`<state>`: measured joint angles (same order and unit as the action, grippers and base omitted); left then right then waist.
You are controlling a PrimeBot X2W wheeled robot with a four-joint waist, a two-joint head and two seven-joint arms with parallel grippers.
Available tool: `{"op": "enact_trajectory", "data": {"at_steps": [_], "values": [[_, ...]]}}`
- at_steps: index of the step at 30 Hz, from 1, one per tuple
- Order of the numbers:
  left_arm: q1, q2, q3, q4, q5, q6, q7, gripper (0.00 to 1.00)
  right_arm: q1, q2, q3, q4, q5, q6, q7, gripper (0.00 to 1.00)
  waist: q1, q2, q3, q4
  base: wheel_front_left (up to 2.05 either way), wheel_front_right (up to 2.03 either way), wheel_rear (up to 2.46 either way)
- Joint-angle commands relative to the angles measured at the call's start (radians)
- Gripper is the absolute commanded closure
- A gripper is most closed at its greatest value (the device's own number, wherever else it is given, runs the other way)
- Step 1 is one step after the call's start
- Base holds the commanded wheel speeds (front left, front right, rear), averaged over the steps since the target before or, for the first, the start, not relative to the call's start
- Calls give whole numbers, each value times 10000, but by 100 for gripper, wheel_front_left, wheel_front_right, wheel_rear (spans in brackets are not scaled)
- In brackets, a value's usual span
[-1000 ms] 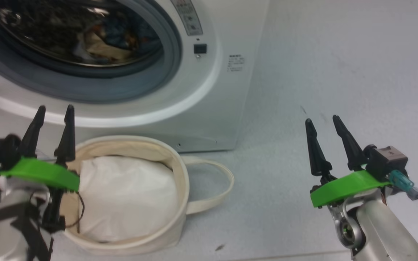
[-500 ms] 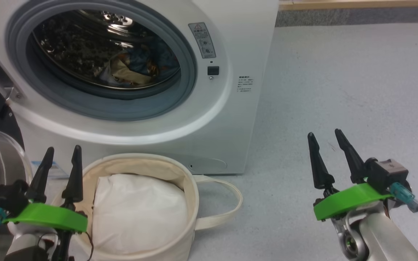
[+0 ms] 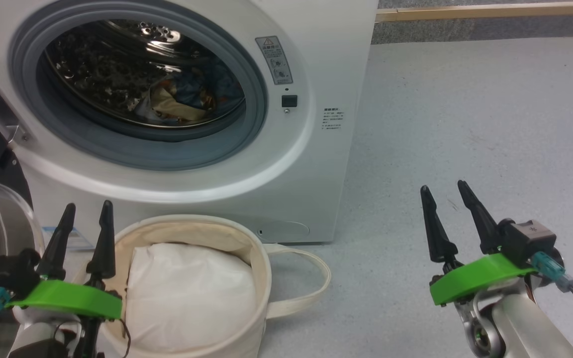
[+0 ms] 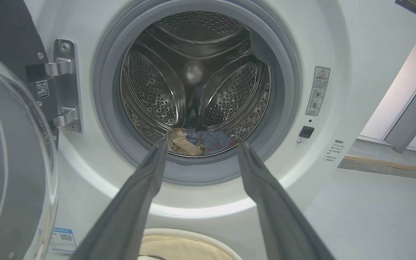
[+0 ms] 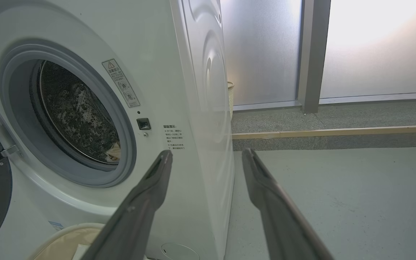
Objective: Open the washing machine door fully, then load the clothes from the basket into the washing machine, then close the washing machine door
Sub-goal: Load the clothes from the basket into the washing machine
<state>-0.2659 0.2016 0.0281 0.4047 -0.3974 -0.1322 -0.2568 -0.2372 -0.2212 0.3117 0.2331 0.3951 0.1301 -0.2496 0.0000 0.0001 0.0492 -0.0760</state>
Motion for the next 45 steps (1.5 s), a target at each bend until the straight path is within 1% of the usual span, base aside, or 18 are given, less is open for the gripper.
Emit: {"op": "enact_trajectory", "data": {"at_steps": [1, 20, 45], "values": [[-204, 232, 381, -320, 111, 16, -49, 0, -110, -112, 182, -265, -6, 6, -122, 0, 0, -1, -3, -2, 0, 0, 0], [-240, 217, 428, -285, -6, 16, -49, 0, -144, -129, 275, -214, 117, 6, -122, 0, 0, -1, 13, -20, 0, 0, 0], [-495, 281, 506, -233, 107, 15, -49, 0, -148, 14, 150, -225, 17, 6, -122, 0, 0, -1, 210, -114, 0, 0, 0]]}}
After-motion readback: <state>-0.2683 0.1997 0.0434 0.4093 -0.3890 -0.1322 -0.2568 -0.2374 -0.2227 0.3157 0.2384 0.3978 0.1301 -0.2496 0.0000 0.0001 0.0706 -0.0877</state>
